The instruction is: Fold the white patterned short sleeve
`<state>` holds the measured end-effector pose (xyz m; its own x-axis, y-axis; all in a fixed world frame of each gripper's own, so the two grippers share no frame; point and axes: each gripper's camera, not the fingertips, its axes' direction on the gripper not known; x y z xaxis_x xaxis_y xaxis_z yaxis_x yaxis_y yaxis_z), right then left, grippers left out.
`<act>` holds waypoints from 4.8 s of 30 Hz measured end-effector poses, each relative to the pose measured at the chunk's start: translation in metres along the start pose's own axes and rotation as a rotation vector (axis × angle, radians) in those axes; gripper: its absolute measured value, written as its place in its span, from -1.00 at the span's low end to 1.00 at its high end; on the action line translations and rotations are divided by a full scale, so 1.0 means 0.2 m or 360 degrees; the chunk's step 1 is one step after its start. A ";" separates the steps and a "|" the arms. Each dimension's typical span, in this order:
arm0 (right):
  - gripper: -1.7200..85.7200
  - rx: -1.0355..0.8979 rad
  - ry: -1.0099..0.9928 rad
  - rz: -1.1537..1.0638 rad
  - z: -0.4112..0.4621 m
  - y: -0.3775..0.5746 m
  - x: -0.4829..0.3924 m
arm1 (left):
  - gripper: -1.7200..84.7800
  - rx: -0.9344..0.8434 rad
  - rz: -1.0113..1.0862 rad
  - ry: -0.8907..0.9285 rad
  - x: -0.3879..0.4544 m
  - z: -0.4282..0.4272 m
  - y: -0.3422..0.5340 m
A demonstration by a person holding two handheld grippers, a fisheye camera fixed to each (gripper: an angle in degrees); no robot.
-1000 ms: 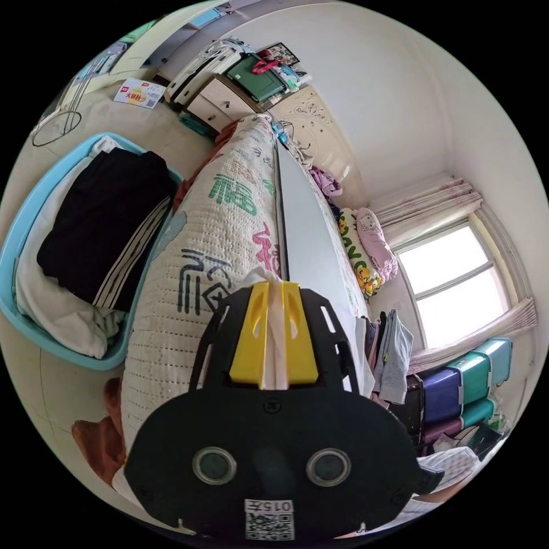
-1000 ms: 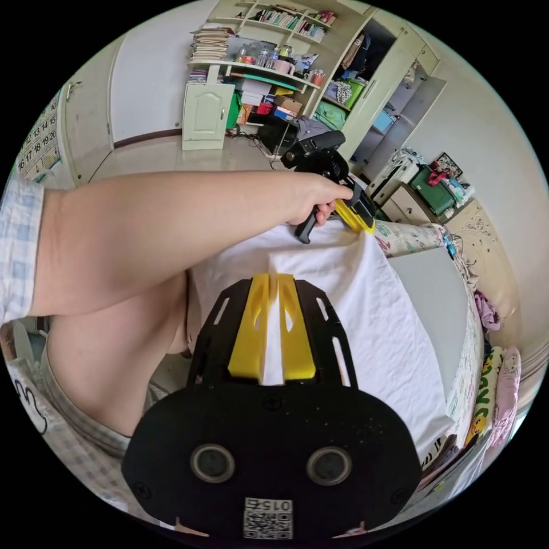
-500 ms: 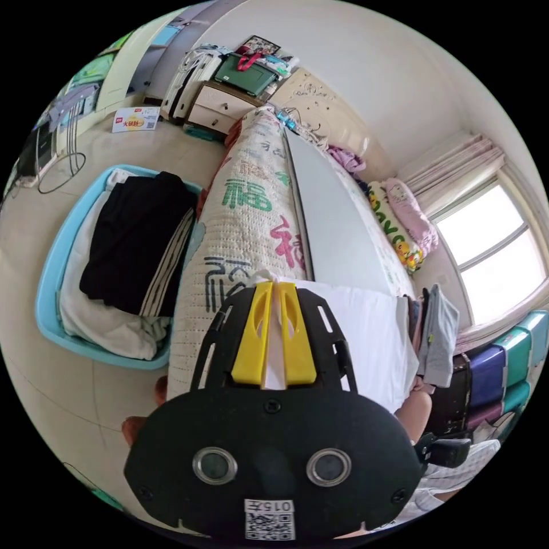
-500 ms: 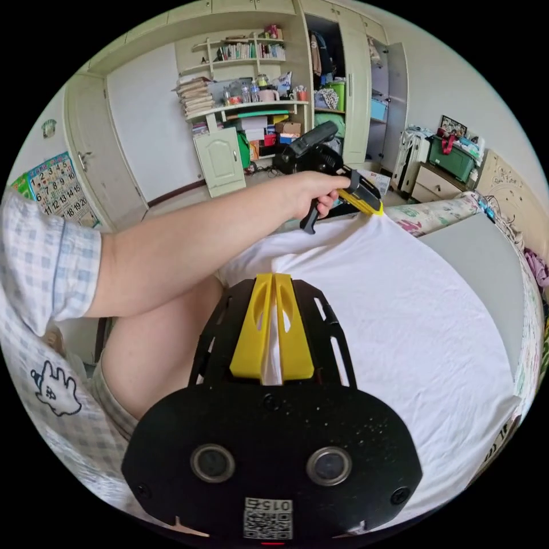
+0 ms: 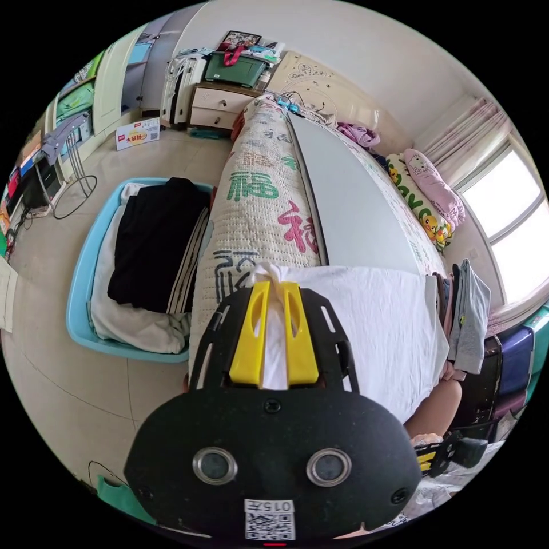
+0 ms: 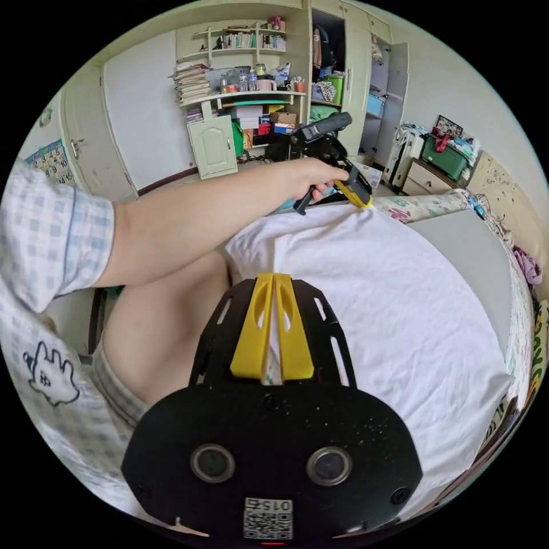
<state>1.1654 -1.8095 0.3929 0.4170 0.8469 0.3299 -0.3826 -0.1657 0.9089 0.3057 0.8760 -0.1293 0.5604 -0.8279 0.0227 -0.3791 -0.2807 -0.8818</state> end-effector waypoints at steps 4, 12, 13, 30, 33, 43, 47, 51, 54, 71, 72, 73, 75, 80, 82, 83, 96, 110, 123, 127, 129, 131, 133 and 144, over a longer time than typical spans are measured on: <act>-0.97 0.0113 0.0020 0.0225 -0.39 0.06 0.17 | -0.85 0.0031 0.0027 -0.0102 0.08 -0.03 0.08; -0.84 0.0479 0.0748 0.1209 -1.53 0.42 0.78 | -0.90 0.0295 0.0247 -0.0012 0.47 -0.14 0.31; -0.83 0.0488 0.0764 0.1248 -1.58 0.43 0.81 | -0.91 0.0313 0.0349 0.0134 0.58 -0.14 0.34; -0.90 0.0620 0.0415 0.1442 -2.24 0.06 1.43 | -0.70 -0.0287 0.0941 0.0285 2.66 0.98 -0.02; -0.93 0.0672 0.0371 0.1510 -2.36 0.08 1.42 | -0.73 -0.0381 0.0862 0.0128 2.81 1.26 -0.07; -0.92 0.0670 0.0334 0.1589 -2.81 0.04 1.38 | -0.79 -0.0511 0.0661 0.0190 2.91 1.71 -0.09; -0.78 0.0690 0.0290 0.1538 -3.09 0.09 1.24 | -0.77 -0.0465 0.0734 0.0247 2.93 1.66 -0.12; -0.76 0.0688 0.0349 0.1612 -3.25 0.19 1.21 | -0.74 -0.0443 0.0901 0.0100 3.03 1.63 -0.14; -0.79 0.0714 0.0340 0.1654 -3.29 0.30 1.24 | -0.72 -0.0515 0.1014 0.0011 3.11 1.69 -0.11; -0.88 0.0783 0.0242 0.1976 -3.19 0.83 1.51 | -0.94 -0.0545 0.1140 -0.0127 3.12 1.69 -0.03; -0.91 0.0809 0.0248 0.1967 -3.17 0.87 1.50 | -0.94 -0.0515 0.1108 -0.0085 3.08 1.64 -0.04; -0.92 0.0840 0.0229 0.1936 -3.15 0.89 1.49 | -0.95 -0.0490 0.1067 -0.0035 3.02 1.58 -0.07; -0.95 0.0906 0.0196 0.1861 -3.12 0.92 1.45 | -0.95 -0.0451 0.1001 0.0044 2.94 1.48 -0.10; -0.96 0.1058 0.0435 0.1634 -3.09 1.05 1.25 | -0.96 -0.0320 0.0943 0.0186 2.78 1.20 -0.16; -0.97 0.1104 0.0500 0.1583 -3.10 1.14 1.19 | -0.96 -0.0247 0.0945 0.0249 2.73 1.07 -0.17; -0.97 0.1116 0.0540 0.1566 -3.10 1.21 1.17 | -0.96 -0.0233 0.0948 0.0275 2.73 1.04 -0.18; -0.96 0.1212 0.1026 0.0973 -2.79 1.67 0.64 | -0.96 0.0042 0.0942 0.0824 2.24 0.26 -0.28; -0.96 0.0714 0.0172 0.0150 -1.07 1.33 -0.01 | -0.93 0.0288 0.0269 0.0637 0.30 -0.29 -0.11; -0.97 0.0243 0.0068 -0.0026 0.00 1.70 -0.12 | -0.72 -0.0093 -0.0007 0.0488 -0.19 -0.03 -0.07; -0.97 0.0226 0.0074 -0.0022 0.08 1.81 -0.07 | -0.90 -0.0033 0.0032 0.0413 -0.17 -0.07 -0.12; -0.97 0.0232 0.0067 -0.0012 0.10 1.85 -0.04 | -0.94 0.0010 0.0053 0.0406 -0.17 -0.10 -0.14; -0.97 0.0242 0.0050 0.0008 0.12 1.89 0.01 | -0.95 0.0011 0.0088 0.0440 -0.16 -0.12 -0.16; -0.97 0.0237 0.0043 0.0014 0.15 1.90 0.05 | -0.92 -0.0017 0.0114 0.0481 -0.15 -0.13 -0.19; -0.97 0.0216 0.0028 0.0037 0.21 1.86 0.23 | -0.96 -0.0018 0.0109 0.0549 -0.17 -0.15 -0.21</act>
<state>1.0766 -1.8536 0.7557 0.3944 0.8506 0.3477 -0.2766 -0.2510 0.9276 0.2810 0.9023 -0.0786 0.2519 -0.9599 0.1231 -0.4166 -0.2224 -0.8815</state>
